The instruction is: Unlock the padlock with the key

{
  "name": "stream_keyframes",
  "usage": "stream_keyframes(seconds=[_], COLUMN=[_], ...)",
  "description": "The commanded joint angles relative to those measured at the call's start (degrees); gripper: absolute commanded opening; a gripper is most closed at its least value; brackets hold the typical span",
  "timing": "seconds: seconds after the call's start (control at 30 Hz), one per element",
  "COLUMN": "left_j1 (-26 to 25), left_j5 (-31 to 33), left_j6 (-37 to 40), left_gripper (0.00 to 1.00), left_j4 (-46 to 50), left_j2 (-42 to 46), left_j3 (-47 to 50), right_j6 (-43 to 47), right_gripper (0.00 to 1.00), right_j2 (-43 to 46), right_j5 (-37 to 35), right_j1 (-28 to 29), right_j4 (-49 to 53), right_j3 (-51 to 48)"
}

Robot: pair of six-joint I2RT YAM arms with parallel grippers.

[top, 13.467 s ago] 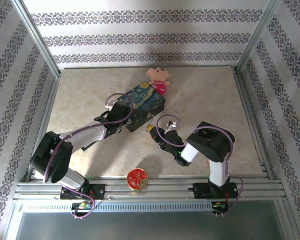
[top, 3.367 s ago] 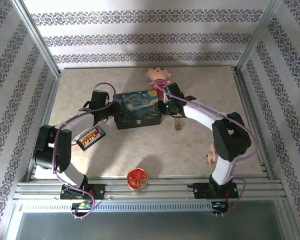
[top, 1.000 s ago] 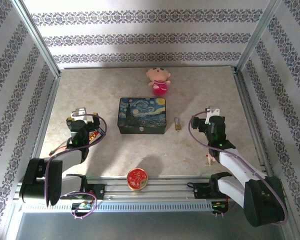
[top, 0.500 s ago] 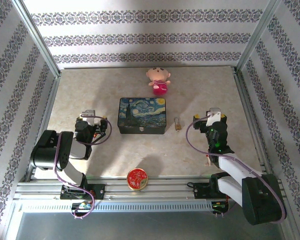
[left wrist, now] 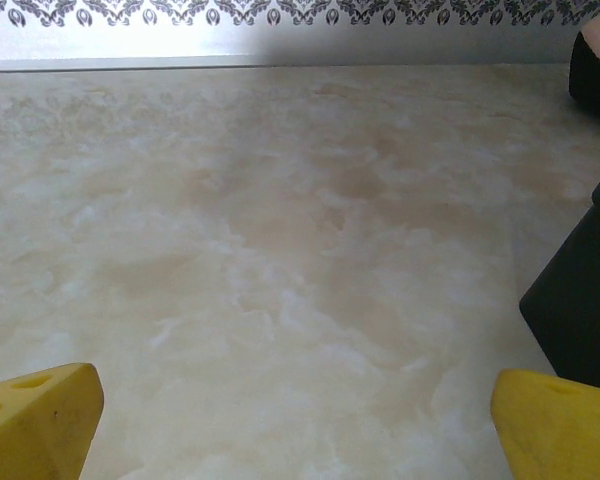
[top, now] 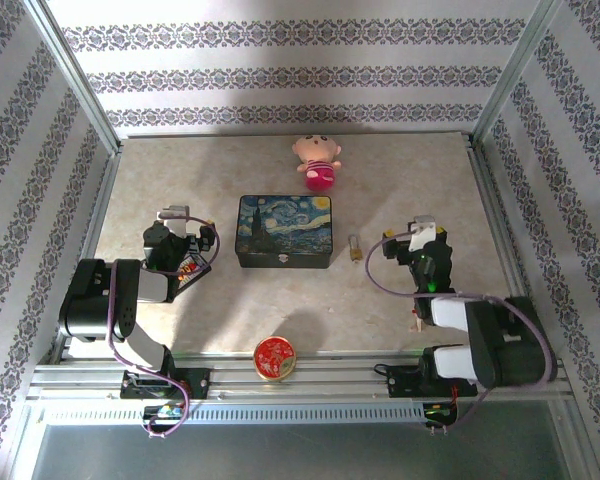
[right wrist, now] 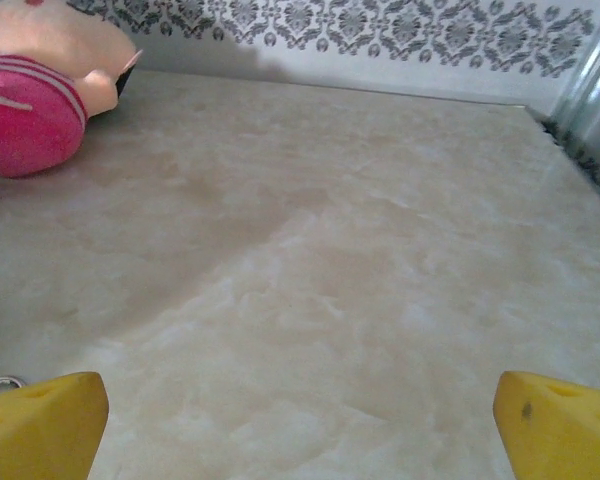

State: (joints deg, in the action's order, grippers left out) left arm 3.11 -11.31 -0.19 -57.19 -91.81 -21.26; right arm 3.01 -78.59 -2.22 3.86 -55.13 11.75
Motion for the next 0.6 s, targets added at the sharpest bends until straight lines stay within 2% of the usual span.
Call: stream_keyframes(seconds=[0.0,0.03,0.13,0.2,0.57], left_j1=[0.45,0.40,0.40,0.40,0.40], left_j5=[1.05,1.30,1.75,1.81,0.32], left_j6=[-0.91,-0.96,-1.16,-1.19,-0.66], left_gripper=[0.99,0.99,0.99,0.99,0.99], left_j4=[0.50,0.39,0.18,0.15,0.73], left_j2=[0.53,0.54,0.52,0.58,0.49], left_j3=[0.19,0.25,0.34,0.40,0.07], right_j6=[-0.65,-1.48,-5.14,-8.13,-7.14], right_gripper=[0.98,0.98,0.98,0.98,0.98], right_j2=[-8.91,-11.44,-8.02,-9.46,-9.31], right_j5=[3.29,2.36,0.23,-1.74,-2.66], right_j1=[-0.52,-0.58,-3.16,-4.68,-3.76], right_j4=[-12.16,-16.56,-6.19,-4.46,-2.70], right_j3=[1.96,2.05,4.41,6.78,7.60])
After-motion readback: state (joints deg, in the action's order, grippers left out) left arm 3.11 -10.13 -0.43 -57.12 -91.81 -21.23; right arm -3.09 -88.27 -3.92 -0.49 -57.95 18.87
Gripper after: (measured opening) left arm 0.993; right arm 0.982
